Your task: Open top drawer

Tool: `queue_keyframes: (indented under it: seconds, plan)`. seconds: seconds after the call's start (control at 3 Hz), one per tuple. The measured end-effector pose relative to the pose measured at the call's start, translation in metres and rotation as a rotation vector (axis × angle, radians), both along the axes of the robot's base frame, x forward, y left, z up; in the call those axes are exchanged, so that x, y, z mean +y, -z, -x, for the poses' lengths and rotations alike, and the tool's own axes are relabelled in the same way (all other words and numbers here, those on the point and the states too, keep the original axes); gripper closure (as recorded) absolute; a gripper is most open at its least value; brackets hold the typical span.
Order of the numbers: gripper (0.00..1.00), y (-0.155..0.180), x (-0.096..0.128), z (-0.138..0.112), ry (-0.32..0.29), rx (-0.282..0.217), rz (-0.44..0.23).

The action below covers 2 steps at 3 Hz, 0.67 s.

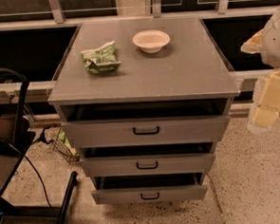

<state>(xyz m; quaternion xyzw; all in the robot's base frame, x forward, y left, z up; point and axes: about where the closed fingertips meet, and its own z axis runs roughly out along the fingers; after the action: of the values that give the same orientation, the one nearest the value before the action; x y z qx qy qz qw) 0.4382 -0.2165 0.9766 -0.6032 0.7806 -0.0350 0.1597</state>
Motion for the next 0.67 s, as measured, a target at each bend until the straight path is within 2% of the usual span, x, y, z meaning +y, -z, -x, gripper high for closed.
queue_keyframes:
  seconds: [0.33,0.67]
  plan:
    - [0.00,0.000,0.000,0.000,0.000,0.000,0.000]
    - [0.00,0.015,0.007,-0.002,-0.006,0.009,-0.018]
